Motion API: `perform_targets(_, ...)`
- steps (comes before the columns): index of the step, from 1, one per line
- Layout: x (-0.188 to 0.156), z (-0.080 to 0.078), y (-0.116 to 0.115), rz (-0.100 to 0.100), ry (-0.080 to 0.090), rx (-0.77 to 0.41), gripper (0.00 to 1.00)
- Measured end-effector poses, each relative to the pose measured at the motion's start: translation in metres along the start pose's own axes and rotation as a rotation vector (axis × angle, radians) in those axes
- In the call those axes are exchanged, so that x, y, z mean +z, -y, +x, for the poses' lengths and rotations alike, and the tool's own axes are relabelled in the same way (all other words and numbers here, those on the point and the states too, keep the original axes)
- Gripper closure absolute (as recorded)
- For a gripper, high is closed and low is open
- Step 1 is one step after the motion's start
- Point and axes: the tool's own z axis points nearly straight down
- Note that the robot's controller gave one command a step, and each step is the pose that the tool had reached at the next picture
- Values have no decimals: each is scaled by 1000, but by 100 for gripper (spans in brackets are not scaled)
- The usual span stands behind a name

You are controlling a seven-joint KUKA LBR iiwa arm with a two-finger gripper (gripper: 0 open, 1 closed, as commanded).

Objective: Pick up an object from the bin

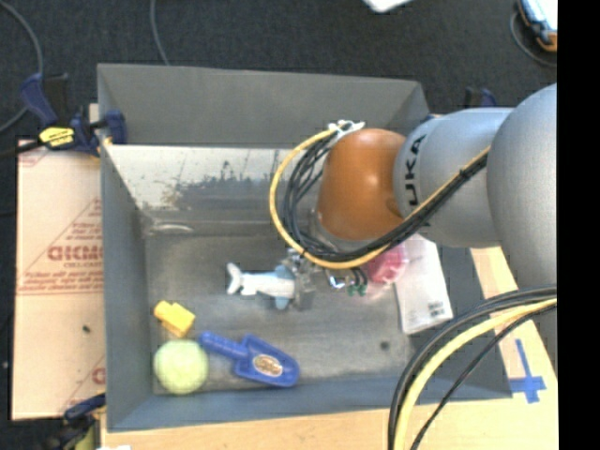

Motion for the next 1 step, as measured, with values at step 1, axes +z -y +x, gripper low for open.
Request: perform_targets(1, 18, -46, -12, 4, 21, -21, 100)
